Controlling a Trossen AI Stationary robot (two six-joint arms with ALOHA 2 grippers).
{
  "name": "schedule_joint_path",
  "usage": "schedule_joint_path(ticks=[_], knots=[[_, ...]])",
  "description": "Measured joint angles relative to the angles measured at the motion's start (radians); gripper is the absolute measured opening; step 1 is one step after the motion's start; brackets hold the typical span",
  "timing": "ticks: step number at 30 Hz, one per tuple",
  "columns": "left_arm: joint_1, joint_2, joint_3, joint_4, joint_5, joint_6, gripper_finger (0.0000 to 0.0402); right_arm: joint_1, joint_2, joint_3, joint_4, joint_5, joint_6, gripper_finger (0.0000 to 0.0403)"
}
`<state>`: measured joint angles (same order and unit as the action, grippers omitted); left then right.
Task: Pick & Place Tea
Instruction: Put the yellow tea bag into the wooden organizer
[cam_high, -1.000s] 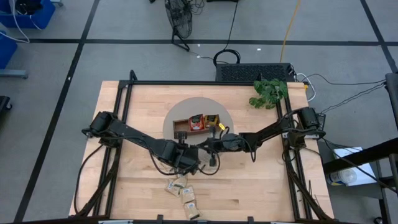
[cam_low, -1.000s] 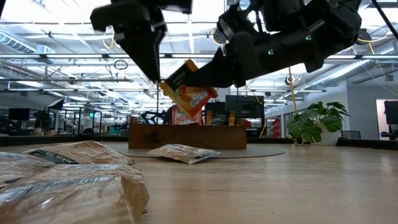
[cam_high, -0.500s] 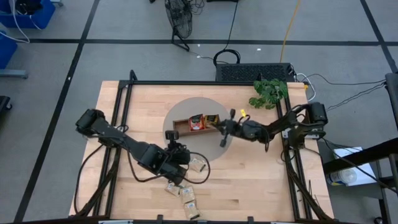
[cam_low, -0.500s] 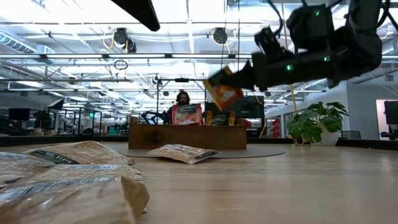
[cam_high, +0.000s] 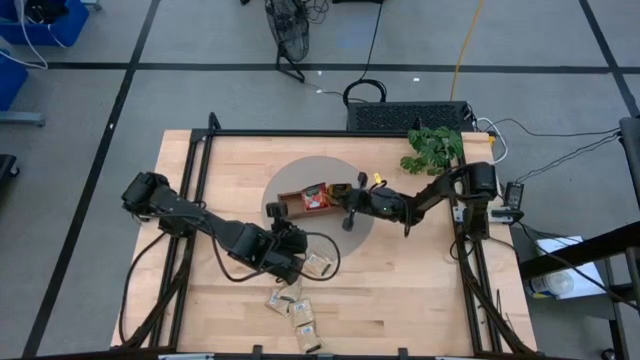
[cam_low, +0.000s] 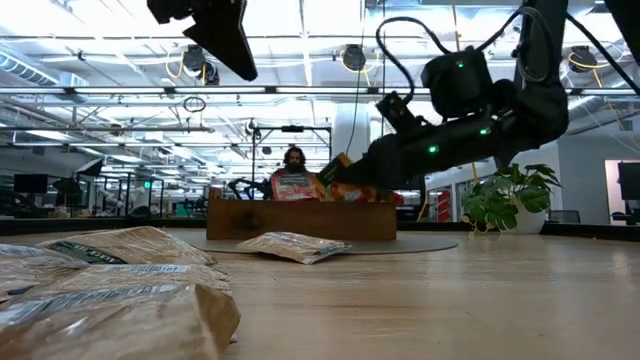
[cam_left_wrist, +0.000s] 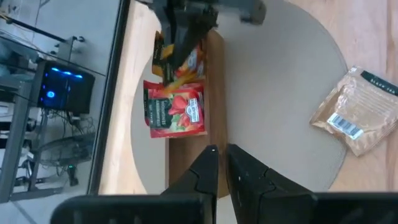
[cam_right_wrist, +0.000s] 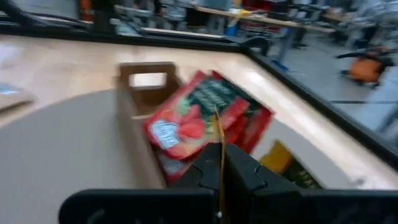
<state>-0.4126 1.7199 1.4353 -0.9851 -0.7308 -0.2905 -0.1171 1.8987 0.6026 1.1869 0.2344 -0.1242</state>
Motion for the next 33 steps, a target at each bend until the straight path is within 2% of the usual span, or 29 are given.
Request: schedule_joint_path(ticks=[4, 10, 18, 25, 28, 33], knots=[[-0.005, 0.000, 0.000, -0.002, 0.006, 0.000, 0.0037, 0.009, 0.001, 0.000, 0.000, 0.077, -0.024, 0.0000], [-0.007, 0.000, 0.001, -0.007, 0.007, 0.000, 0.0037, 0.017, 0.001, -0.003, -0.020, 0.079, -0.018, 0.0013], [-0.007, 0.000, 0.001, -0.006, 0.007, 0.000, 0.0037, 0.040, -0.019, -0.003, 0.000, 0.087, -0.039, 0.0106], [-0.008, 0.000, 0.001, -0.006, 0.007, -0.007, 0.0037, 0.073, -0.124, -0.003, -0.021, 0.189, -0.116, 0.0166], [-0.008, 0.000, 0.001, -0.006, 0.008, -0.008, 0.0037, 0.073, -0.220, 0.007, -0.177, 0.166, -0.101, 0.0173], [-0.008, 0.000, 0.002, -0.006, 0.008, -0.007, 0.0037, 0.024, -0.379, 0.159, -0.772, -0.021, -0.023, 0.0161]])
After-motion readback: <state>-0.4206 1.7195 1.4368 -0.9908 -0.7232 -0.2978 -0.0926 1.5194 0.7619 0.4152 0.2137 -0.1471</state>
